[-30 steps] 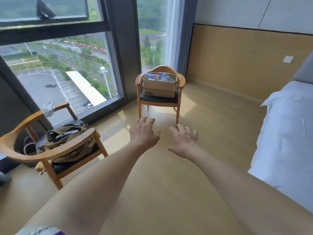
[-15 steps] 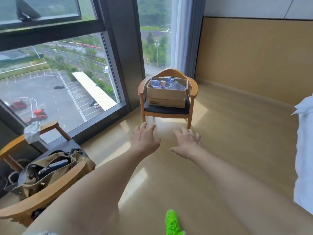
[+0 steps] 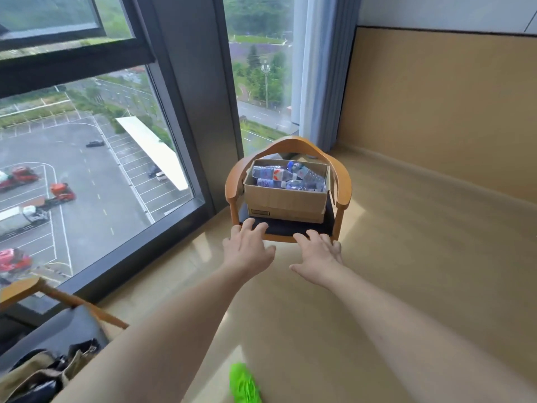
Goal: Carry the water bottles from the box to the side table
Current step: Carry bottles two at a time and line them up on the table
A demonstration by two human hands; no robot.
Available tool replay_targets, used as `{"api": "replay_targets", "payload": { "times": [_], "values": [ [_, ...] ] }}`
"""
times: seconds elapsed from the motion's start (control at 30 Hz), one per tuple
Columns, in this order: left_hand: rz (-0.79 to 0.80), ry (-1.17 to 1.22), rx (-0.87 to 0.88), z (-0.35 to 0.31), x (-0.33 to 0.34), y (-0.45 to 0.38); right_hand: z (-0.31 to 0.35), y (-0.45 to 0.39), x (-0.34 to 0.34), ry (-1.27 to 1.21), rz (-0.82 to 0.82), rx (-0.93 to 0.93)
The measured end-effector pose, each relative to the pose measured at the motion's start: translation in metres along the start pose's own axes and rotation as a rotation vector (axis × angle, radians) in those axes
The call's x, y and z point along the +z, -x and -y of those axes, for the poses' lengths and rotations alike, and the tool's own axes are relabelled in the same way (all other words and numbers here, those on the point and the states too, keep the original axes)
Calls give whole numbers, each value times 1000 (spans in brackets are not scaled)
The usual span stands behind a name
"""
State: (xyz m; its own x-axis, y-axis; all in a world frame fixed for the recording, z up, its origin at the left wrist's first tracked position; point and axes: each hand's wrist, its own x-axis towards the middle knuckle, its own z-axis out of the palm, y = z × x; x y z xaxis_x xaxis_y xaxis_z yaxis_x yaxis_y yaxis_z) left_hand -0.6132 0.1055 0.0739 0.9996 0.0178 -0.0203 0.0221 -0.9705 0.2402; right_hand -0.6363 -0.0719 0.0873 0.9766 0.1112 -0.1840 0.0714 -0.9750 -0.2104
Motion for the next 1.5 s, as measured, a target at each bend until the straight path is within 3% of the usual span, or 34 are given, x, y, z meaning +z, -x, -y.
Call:
{"api": "replay_targets", "payload": {
  "times": [0.23, 0.53, 1.1, 1.33, 1.5],
  "values": [
    [22, 64, 92, 5, 25, -170, -16, -153, 1, 34, 17, 102],
    [130, 89, 119, 14, 8, -347, -17, -304, -20, -38, 66, 216],
    [333, -17, 25, -9, 94, -581, -97, -570, 0, -119, 241, 235],
    [498, -39, 6, -26, 137, -643, -128, -652, 14, -138, 347, 255],
    [612, -129, 116, -24, 173, -654, -144, -677, 38, -195, 313, 232]
  ]
}}
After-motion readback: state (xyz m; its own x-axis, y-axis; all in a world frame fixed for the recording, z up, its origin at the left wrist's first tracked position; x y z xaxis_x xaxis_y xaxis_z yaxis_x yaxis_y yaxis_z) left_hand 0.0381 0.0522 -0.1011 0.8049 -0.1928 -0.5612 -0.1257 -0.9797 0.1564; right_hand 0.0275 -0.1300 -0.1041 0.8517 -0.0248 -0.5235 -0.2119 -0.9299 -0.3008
